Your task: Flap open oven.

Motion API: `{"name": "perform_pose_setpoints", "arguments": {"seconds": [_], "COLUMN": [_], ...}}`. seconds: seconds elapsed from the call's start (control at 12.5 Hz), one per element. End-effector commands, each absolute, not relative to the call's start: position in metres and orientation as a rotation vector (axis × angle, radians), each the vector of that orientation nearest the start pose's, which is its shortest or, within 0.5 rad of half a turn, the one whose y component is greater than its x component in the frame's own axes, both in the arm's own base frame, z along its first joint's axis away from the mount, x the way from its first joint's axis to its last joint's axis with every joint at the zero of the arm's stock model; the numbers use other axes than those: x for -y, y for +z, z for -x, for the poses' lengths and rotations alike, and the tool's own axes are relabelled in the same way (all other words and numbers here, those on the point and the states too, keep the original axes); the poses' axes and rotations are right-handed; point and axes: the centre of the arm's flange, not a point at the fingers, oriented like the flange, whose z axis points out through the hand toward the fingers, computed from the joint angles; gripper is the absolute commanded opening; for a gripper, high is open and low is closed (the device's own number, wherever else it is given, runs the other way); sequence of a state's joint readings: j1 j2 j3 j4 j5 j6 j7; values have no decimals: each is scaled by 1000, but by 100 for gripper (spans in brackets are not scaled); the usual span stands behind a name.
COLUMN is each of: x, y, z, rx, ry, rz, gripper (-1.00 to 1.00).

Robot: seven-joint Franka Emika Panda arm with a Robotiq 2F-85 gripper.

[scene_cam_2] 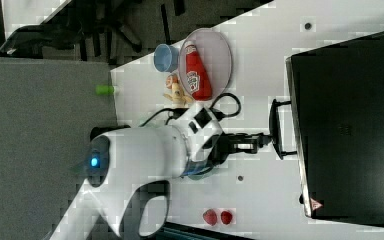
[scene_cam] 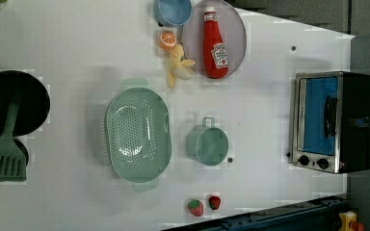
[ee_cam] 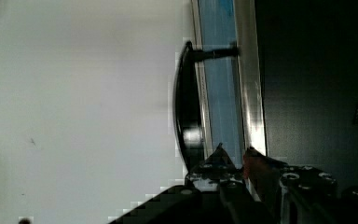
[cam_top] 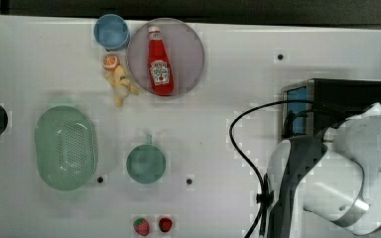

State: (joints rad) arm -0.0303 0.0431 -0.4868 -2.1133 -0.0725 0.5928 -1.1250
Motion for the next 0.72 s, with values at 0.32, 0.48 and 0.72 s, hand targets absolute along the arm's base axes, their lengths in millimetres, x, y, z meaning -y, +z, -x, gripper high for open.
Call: {"name": "perform_pose_setpoints", "arguments": {"seconds": [0.32, 0.48, 0.72], "x": [268, 268, 254], "y": [337, 320, 306], "z": [-478, -476, -484], "rx": [-55, -51, -2], "ry": [-45, -52, -43], "rz": [3269, 3283, 3292], "gripper": [-65, -65, -65]}}
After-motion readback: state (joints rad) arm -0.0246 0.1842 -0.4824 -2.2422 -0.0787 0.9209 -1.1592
